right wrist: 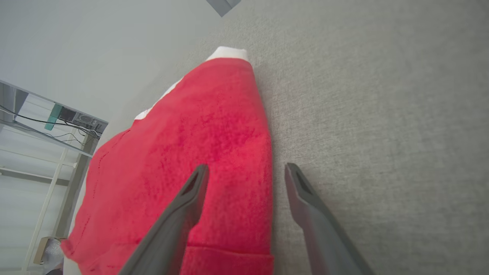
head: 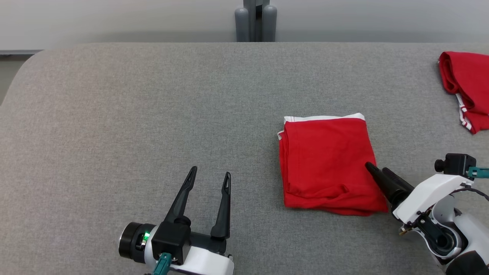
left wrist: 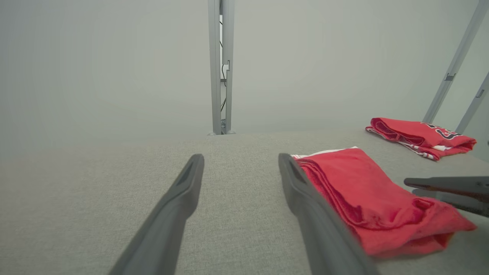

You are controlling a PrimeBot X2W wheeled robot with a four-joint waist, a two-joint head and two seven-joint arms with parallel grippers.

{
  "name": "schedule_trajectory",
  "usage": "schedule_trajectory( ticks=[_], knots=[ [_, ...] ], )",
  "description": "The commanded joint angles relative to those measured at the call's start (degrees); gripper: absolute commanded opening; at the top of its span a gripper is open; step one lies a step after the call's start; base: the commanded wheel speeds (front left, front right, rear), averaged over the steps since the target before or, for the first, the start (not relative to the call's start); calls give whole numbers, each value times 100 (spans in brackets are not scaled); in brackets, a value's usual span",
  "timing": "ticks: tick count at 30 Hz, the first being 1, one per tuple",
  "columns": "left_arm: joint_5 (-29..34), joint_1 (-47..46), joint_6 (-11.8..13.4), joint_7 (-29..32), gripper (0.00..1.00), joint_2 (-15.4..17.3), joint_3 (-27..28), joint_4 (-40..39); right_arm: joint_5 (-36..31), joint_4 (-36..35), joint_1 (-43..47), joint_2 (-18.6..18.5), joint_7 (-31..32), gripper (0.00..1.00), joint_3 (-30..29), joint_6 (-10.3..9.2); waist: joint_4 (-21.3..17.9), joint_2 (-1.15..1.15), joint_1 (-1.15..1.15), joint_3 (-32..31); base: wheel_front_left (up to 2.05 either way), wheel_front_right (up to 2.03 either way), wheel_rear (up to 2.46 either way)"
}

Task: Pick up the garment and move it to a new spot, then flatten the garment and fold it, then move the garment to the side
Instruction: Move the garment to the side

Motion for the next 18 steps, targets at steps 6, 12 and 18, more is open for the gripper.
schedule_trajectory(
  ticks=[6, 12, 18],
  knots=[
    [-53, -226, 100, -25, 100, 22, -87, -1, 341, 167, -211, -48, 34, 100, 267, 0, 118, 0, 0, 215, 0, 0, 0],
    [-65, -337, 141, -25, 100, 21, -153, 17, 759, 121, -333, -55, 15, 100, 431, 0, 161, 0, 0, 347, 0, 0, 0],
    [-60, -415, 152, -25, 100, 22, -184, 18, 918, -50, -391, -161, -108, 0, 678, 0, 201, 0, 0, 424, 0, 0, 0]
  ],
)
